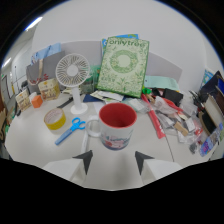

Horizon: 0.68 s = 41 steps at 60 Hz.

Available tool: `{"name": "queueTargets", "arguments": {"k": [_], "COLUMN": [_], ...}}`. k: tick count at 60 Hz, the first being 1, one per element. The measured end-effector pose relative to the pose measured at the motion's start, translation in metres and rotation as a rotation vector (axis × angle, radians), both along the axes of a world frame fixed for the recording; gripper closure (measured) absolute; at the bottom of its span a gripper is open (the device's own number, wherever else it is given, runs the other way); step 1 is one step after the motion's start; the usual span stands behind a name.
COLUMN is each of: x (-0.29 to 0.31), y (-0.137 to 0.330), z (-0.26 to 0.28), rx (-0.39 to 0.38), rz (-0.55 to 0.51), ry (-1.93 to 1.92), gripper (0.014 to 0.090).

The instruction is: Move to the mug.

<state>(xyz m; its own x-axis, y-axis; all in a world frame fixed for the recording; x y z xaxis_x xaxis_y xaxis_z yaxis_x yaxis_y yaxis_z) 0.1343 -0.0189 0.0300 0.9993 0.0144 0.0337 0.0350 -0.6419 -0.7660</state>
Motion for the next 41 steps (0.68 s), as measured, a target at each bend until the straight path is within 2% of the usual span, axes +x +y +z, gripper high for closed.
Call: {"name": "queueTargets", "arguments": {"k": [17, 41], "x": [-0.001, 0.001], "y": [0.018, 0.021], "z": [-0.004, -0.006], "rx": [-0.003, -0.007], "rz": [0.009, -0.001], "ry": [0.009, 0.016], "gripper": [0.0204, 0.0205]}}
